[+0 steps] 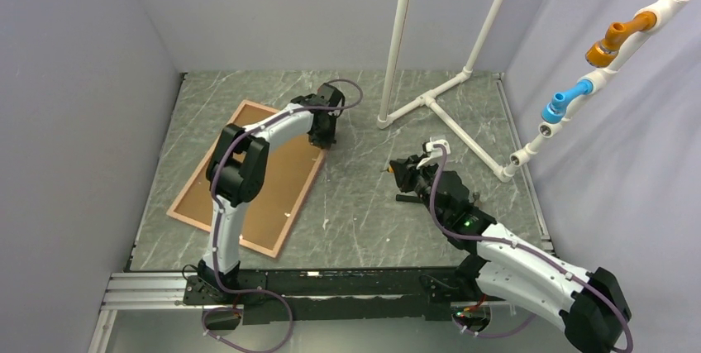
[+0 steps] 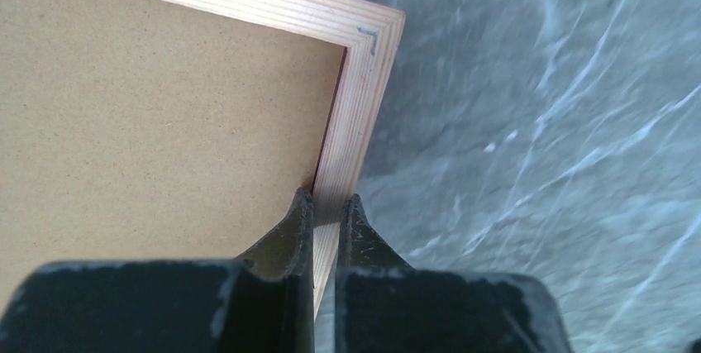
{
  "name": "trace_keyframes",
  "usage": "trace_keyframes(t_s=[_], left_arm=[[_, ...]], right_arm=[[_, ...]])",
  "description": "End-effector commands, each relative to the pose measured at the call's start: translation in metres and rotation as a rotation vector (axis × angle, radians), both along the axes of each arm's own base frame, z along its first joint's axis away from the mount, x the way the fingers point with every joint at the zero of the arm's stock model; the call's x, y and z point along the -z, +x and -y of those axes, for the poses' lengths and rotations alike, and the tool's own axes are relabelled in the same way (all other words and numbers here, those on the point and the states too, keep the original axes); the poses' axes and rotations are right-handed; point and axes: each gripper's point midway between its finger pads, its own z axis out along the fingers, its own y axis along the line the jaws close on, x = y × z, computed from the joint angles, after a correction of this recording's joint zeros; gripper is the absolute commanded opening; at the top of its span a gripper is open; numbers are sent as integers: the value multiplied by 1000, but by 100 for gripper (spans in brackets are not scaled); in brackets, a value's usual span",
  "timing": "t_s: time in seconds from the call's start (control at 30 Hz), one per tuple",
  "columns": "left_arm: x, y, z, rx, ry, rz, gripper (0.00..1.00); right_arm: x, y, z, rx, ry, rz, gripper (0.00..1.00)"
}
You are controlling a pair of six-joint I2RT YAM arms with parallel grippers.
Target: Take the photo out of the frame
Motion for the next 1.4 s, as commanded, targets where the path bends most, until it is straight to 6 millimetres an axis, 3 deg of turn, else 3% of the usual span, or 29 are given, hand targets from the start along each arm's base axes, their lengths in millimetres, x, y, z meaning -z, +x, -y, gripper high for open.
trace_keyframes(t_s=[0.0, 0.13, 0.2, 0.33, 0.47, 0.6, 0.7, 0.97, 1.23, 1.37], left_arm=[[-38, 24, 47, -152, -254, 36, 4], [-67, 34, 54, -127, -356, 32, 35], [-83, 31, 52, -95, -390, 33, 45], [-120, 8, 35, -26, -395, 77, 58], [-137, -35, 5, 47, -387, 92, 58], [-133, -82, -24, 110, -396, 87, 57], [-113, -108, -39, 129, -385, 41, 56], [-59, -151, -34, 202, -465, -111, 48], [-50, -162, -13, 195, -680, -246, 41], [-33, -167, -9, 169, -708, -318, 39]], right_arm=[[-15, 4, -8, -19, 44, 36, 0], [-7, 7, -17, -45, 21, 10, 0], [-1, 8, -22, -60, 10, -6, 0], [5, 13, -31, -90, -22, -32, 0], [5, 20, -47, -131, -52, -68, 0], [14, 28, -68, -175, -68, -140, 0], [15, 37, -89, -202, -58, -172, 0], [19, 61, -148, -220, -103, -231, 0], [32, 80, -168, -169, -121, -245, 0], [47, 85, -174, -178, -125, -246, 0]])
